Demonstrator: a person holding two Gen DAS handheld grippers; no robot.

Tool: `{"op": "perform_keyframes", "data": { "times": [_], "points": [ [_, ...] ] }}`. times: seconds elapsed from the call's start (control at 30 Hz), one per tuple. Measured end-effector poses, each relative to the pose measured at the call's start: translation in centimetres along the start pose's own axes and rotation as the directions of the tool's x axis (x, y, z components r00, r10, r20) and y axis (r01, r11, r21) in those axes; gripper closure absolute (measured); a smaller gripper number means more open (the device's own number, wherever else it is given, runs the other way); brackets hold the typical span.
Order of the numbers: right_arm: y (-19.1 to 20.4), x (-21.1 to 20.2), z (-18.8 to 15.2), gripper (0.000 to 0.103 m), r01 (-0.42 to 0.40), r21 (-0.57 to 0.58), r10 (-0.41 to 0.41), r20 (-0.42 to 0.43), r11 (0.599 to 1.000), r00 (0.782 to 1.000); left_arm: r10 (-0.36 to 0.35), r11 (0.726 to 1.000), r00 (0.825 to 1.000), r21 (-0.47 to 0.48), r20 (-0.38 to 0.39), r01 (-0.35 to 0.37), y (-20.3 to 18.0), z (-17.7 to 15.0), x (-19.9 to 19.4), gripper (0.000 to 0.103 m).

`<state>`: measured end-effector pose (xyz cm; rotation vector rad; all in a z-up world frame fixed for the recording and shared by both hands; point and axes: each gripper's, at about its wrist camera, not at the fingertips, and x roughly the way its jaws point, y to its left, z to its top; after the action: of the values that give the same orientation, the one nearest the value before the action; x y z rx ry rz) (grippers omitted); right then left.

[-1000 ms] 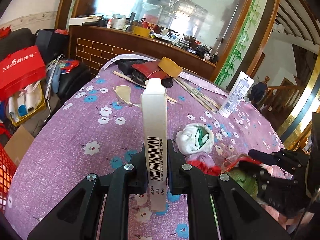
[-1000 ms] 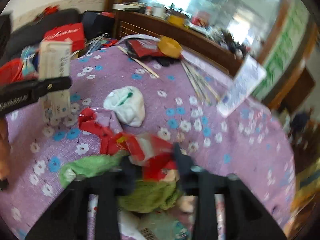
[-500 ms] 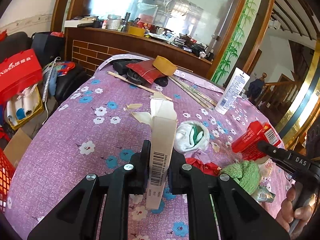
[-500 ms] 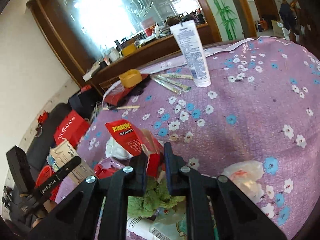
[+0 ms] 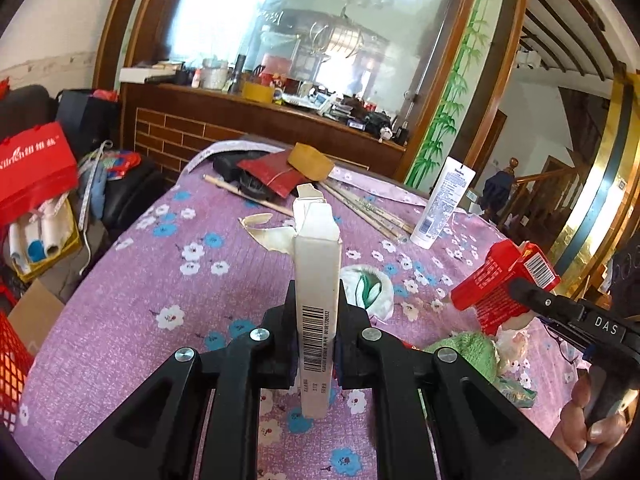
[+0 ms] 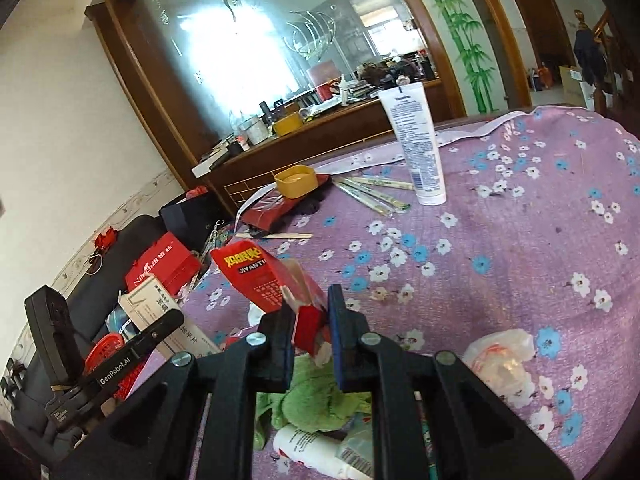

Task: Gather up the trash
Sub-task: 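Hold the white box in the left tool while the right tool grasps the red packet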

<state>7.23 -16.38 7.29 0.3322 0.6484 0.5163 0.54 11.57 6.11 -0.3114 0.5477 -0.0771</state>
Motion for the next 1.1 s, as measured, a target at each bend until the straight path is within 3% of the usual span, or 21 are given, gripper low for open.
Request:
{"op": "perform_keyframes", "data": {
  "times": [1.1],
  "points": [
    [0.83, 0.74, -0.36, 0.087, -0.065, 0.018, 0.065, -0.036, 0.998, 0.997, -0.024, 1.0, 0.999, -0.005, -0.039, 0.023, -0.32, -0.35, 0.57, 0.0]
  ]
}}
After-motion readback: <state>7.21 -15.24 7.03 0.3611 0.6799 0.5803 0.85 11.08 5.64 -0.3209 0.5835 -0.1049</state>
